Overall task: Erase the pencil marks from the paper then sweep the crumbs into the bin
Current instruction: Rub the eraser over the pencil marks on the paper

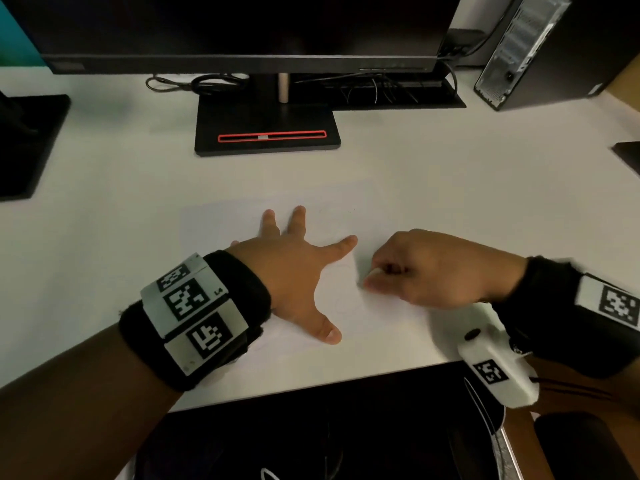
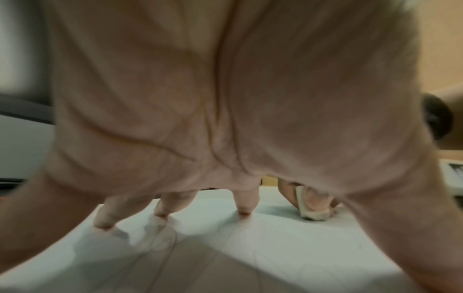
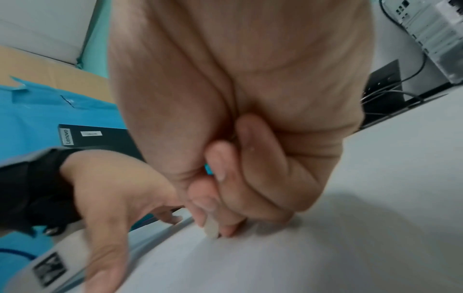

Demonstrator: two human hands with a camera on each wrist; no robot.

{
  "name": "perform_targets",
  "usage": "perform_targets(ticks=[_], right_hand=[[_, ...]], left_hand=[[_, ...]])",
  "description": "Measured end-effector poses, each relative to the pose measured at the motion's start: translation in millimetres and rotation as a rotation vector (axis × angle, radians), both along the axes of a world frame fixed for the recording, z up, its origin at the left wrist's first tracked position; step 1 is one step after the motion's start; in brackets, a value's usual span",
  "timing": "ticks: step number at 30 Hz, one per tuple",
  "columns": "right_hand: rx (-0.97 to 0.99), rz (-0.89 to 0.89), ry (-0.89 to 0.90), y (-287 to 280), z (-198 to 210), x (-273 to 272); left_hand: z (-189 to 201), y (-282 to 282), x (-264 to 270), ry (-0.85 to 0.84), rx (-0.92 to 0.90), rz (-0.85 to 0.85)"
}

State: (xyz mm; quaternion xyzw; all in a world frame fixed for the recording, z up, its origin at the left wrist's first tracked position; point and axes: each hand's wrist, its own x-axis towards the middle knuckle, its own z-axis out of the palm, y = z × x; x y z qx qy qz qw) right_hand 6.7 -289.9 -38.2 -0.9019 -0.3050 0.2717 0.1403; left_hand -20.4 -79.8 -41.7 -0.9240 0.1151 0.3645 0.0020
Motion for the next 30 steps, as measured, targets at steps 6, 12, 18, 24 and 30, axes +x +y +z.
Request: perform_targets(ticks=[6, 12, 18, 24, 30], right_hand=[[-0.021, 0.055, 0.055, 6, 1, -5], [-0.028, 0.099, 0.033, 12, -1, -11], [-0.035, 0.025, -0.041, 9, 3, 7], [-0.048, 0.07, 0.017, 14, 1, 3], [-0.057, 0.12, 0.012, 22, 1, -7]], left_hand=[[1, 0, 1, 0.004, 0.01, -0.01], [0, -1, 1, 0.009, 0.018, -0.005], [-1, -1, 1, 0.009, 0.022, -0.006], [-2, 0, 1, 0.001, 0.012, -0.009], [-2, 1, 1, 0.0, -0.005, -0.005]])
